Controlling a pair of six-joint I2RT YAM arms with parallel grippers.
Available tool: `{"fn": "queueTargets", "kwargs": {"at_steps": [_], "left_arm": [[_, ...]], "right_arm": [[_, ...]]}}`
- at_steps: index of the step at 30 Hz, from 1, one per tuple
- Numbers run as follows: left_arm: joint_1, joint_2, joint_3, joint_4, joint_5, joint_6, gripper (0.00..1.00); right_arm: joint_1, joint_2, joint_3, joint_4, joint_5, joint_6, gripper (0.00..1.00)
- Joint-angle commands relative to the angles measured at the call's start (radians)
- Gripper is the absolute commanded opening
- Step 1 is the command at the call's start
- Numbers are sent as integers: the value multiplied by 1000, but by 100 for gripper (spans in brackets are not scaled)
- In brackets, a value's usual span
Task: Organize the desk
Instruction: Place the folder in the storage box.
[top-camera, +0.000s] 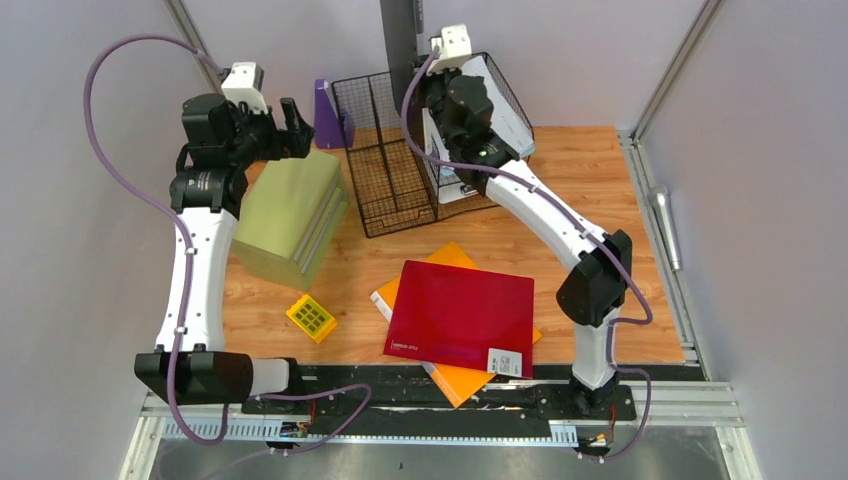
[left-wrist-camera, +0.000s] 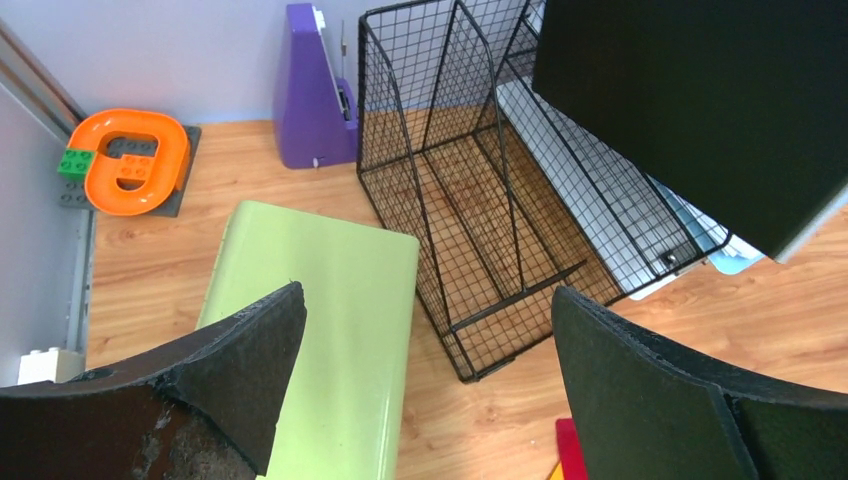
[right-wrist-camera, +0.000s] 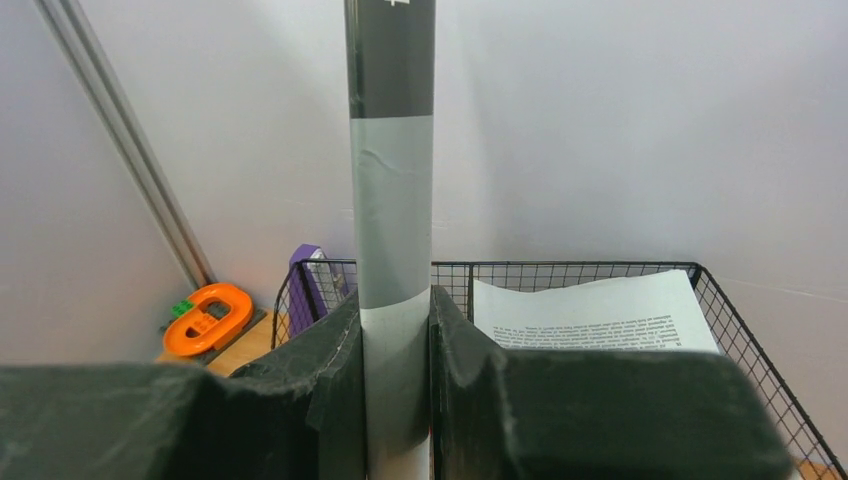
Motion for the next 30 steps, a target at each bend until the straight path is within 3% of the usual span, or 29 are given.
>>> {"fn": "queueTargets", "kwargs": {"at_steps": [1,9,18,24,30], "left_arm": [[0,-55,-33,99,26,10,100],[1,-59,-91,161,47,-9,100],[1,-14,-105,186,92,-44,100],[0,3,-97,189,103,-54,100],[0,3,-97,190,103,-55,100]], "right_arm": [[26,69,2,245,100,-77,0],[25,218,52,405,160,-129,0],[29,254,-97,602,245,-170,1],[44,241,-138,499,254,-155,24],[69,194,-231,446,262,-148,27]]}}
